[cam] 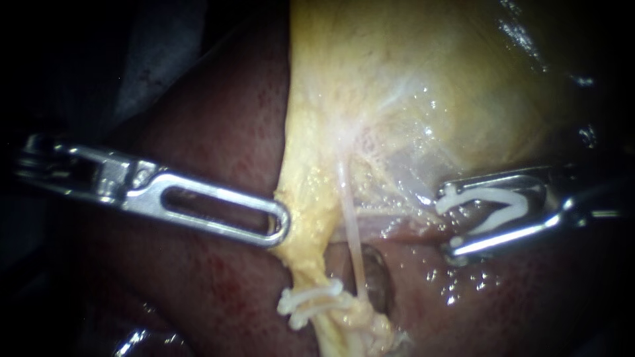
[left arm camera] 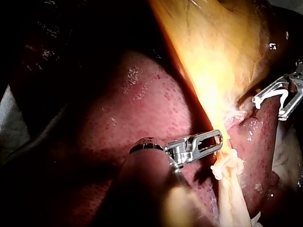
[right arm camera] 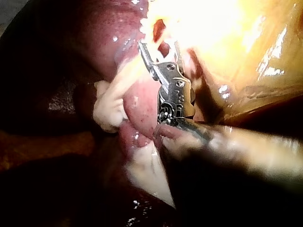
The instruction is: Clipping third clip left tube
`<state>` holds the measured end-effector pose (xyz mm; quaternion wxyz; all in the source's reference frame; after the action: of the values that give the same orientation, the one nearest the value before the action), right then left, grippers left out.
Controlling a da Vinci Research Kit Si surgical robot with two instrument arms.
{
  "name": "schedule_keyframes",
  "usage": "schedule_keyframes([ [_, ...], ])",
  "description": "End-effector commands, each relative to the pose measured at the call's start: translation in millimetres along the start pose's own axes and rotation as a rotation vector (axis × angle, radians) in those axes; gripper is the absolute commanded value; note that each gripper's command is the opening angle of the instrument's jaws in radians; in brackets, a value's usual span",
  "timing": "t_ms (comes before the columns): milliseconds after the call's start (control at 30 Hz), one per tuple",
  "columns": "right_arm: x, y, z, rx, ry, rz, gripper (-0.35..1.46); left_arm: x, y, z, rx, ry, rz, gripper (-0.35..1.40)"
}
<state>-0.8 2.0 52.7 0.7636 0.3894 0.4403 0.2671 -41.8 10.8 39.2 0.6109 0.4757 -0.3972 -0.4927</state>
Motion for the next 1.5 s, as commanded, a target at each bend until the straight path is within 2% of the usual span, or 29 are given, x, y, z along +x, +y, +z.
schedule_keyframes([
  [33,-0.1,0.0,0.8,0.004,-0.004,-0.001,0.53,0.0,0.0,0.1,-0.001,0.0,0.0,-0.35],
  [300,-1.5,0.2,6.7,0.037,-0.034,-0.027,0.53,0.1,-0.1,0.1,-0.002,-0.001,0.0,-0.35],
  [500,-2.4,0.6,9.5,0.048,-0.048,-0.05,0.53,0.1,-0.3,0.1,-0.001,-0.001,-0.001,-0.35],
  [1000,-3.3,2.5,10.9,0.047,-0.052,-0.043,0.53,0.0,-1.2,0.0,0.001,-0.002,-0.005,-0.35],
  [1500,-3.4,2.5,15.5,0.085,-0.083,-0.045,0.53,0.0,-1.4,0.2,0.0,-0.003,-0.006,-0.35],
])
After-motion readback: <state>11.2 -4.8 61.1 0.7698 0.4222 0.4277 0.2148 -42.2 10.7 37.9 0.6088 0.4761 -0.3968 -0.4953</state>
